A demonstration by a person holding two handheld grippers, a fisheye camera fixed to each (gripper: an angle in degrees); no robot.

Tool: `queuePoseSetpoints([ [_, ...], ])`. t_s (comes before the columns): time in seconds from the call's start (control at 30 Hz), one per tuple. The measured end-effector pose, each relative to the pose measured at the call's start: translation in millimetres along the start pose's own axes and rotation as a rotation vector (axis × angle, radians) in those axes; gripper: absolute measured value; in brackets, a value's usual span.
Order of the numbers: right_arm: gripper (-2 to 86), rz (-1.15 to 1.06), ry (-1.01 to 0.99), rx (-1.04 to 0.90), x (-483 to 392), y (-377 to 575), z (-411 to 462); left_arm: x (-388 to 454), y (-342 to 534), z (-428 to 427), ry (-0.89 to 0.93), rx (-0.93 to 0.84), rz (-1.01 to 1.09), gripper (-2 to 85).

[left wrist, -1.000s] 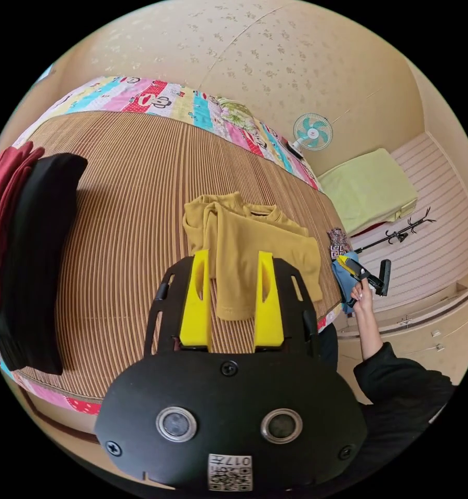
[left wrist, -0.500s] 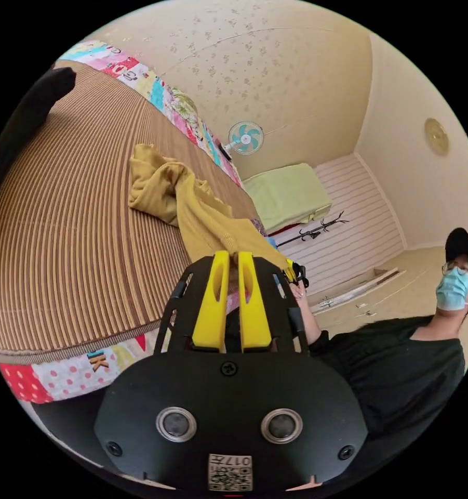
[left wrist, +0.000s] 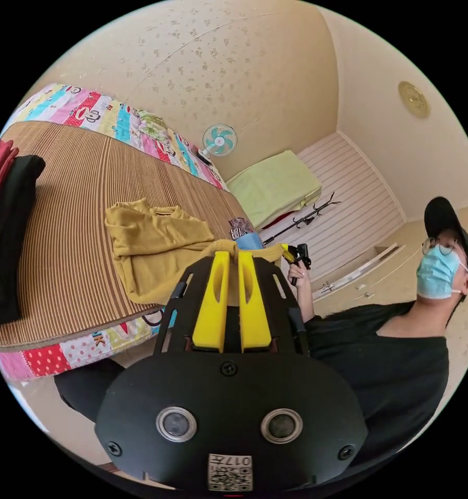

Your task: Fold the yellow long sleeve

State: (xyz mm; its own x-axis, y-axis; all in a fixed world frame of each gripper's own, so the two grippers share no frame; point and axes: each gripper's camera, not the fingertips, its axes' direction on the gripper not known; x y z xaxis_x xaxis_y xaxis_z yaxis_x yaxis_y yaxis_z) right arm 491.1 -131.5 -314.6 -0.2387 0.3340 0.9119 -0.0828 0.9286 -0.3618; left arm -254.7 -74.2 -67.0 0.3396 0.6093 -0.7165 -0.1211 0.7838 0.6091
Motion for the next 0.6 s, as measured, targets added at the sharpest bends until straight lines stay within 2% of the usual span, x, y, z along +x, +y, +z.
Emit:
queuePoseSetpoints([
  [0.07,5.5,0.064,0.065,0.046,44,-77,33,-46,-63,16,-0.029,0.052,-0.077,4.9],
  [0.13,7.8,0.1,0.107,0.079,70,-114,56,-102,-114,17,-0.173,0.171,-0.201,7.8],
  [0.27,9.0,0.12,0.241,0.025,97,-109,94,-137,-110,27,-0.306,0.207,-0.254,12.3],
  [0.37,9.2,0.14,0.336,-0.025,130,-56,115,-156,-77,80,-0.358,0.06,-0.191,12.5],
  [0.47,9.2,0.22,0.48,-0.135,171,-2,145,-195,-41,151,-0.448,-0.201,-0.23,11.2],
  [0.53,7.1,0.163,0.452,-0.185,177,27,159,-200,-12,155,-0.415,-0.183,-0.211,5.3],
  [0.6,5.2,0.19,0.438,-0.196,175,47,152,-204,4,137,-0.353,-0.196,-0.292,4.1],
])
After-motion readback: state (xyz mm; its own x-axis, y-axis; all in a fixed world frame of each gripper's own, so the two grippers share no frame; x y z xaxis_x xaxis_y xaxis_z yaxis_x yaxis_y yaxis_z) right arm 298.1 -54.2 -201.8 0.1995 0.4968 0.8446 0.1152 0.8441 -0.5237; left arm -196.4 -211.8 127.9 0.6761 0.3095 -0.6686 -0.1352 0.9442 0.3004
